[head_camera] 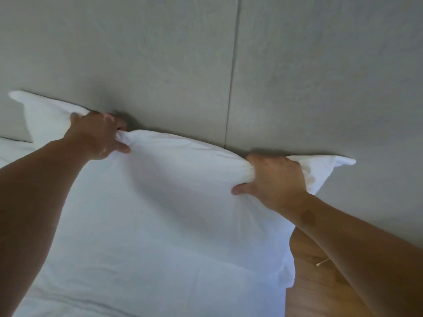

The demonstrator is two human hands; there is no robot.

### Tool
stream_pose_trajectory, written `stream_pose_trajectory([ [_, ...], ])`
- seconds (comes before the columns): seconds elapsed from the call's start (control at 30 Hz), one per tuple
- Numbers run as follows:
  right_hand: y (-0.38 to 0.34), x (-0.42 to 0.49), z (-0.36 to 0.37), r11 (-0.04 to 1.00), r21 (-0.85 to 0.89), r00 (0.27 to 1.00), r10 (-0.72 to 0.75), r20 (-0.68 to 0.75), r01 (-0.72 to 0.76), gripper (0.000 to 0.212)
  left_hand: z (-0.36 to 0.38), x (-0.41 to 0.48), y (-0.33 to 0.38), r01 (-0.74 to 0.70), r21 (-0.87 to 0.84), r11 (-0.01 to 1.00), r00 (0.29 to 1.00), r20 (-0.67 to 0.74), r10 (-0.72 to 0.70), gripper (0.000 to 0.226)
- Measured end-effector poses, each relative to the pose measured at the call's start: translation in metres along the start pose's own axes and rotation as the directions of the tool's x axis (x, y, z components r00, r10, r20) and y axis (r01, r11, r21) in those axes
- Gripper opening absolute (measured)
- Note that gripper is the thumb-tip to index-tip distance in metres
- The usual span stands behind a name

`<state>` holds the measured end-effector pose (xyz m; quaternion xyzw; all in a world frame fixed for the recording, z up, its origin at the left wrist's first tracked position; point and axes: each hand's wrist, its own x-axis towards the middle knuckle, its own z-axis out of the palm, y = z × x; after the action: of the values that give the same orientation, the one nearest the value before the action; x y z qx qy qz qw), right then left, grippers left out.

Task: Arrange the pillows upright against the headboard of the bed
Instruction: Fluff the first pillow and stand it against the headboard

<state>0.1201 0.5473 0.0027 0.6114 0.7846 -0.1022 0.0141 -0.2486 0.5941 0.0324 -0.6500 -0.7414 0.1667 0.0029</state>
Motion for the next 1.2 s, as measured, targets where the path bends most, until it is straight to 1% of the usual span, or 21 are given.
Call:
stream_pose_trajectory([
  [0.07, 0.002, 0.005, 0.011, 1.0, 0.01, 0.999, -0.03, -0.03, 0.03, 0.067, 0.009, 0.001, 0.0, 0.007, 0.018, 1.0, 0.995, 0.097, -0.009, 0.059],
  [0.13, 0.006, 0.006, 0.024, 0.998, -0.005, 0.997, -0.065, -0.035, 0.065, 0.074, 0.023, -0.001, 0.0, -0.001, -0.017, 1.0, 0.99, 0.143, 0.004, 0.074],
  [0.2, 0.011, 0.007, 0.032, 0.996, -0.024, 0.995, -0.091, -0.035, 0.09, 0.083, 0.032, -0.003, -0.002, -0.023, -0.055, 0.998, 0.991, 0.128, 0.03, 0.083],
  [0.33, 0.02, 0.004, 0.035, 0.992, -0.055, 0.992, -0.118, -0.033, 0.116, 0.103, 0.034, -0.01, -0.012, -0.048, -0.105, 0.993, 0.989, 0.134, 0.062, 0.096],
  [0.4, 0.022, 0.001, 0.033, 0.99, -0.078, 0.992, -0.123, -0.025, 0.121, 0.105, 0.034, -0.014, -0.027, -0.038, -0.086, 0.996, 0.989, 0.137, 0.049, 0.101],
  [0.47, 0.024, -0.001, 0.03, 0.988, -0.103, 0.993, -0.116, -0.023, 0.113, 0.104, 0.033, -0.016, -0.044, 0.009, -0.048, 0.999, 0.991, 0.134, -0.002, 0.102],
  [0.53, 0.025, -0.004, 0.031, 0.989, -0.112, 0.994, -0.105, -0.04, 0.1, 0.099, 0.036, -0.017, -0.054, 0.057, -0.05, 0.997, 0.991, 0.122, -0.051, 0.096],
  [0.6, 0.024, -0.007, 0.035, 0.989, -0.114, 0.993, -0.102, -0.058, 0.094, 0.093, 0.041, -0.019, -0.054, 0.08, -0.082, 0.993, 0.989, 0.134, -0.069, 0.089],
  [0.7, 0.019, -0.008, 0.037, 0.991, -0.106, 0.996, -0.081, -0.021, 0.078, 0.085, 0.048, -0.018, -0.045, 0.121, -0.138, 0.983, 0.976, 0.196, -0.093, 0.089],
  [0.77, 0.016, -0.008, 0.035, 0.993, -0.089, 0.997, -0.08, -0.006, 0.079, 0.078, 0.052, -0.017, -0.041, 0.133, -0.133, 0.982, 0.975, 0.196, -0.106, 0.085],
  [0.87, 0.012, -0.011, 0.028, 0.994, -0.071, 0.996, -0.085, 0.011, 0.086, 0.063, 0.056, -0.019, -0.037, 0.115, -0.164, 0.98, 0.991, 0.09, -0.101, 0.066],
  [0.97, 0.014, -0.006, 0.012, 0.994, -0.057, 0.995, -0.094, -0.012, 0.093, 0.057, 0.049, -0.019, -0.04, 0.105, -0.265, 0.958, 0.994, -0.012, -0.112, 0.048],
  [1.03, 0.014, -0.002, -0.002, 0.991, -0.074, 0.992, -0.113, -0.055, 0.109, 0.058, 0.042, -0.018, -0.047, 0.101, -0.302, 0.948, 0.993, -0.032, -0.116, 0.044],
  [1.2, 0.011, -0.003, -0.017, 0.979, -0.13, 0.979, -0.169, -0.11, 0.155, 0.056, 0.037, -0.016, -0.058, 0.043, -0.304, 0.952, 0.991, -0.105, -0.078, 0.038],
])
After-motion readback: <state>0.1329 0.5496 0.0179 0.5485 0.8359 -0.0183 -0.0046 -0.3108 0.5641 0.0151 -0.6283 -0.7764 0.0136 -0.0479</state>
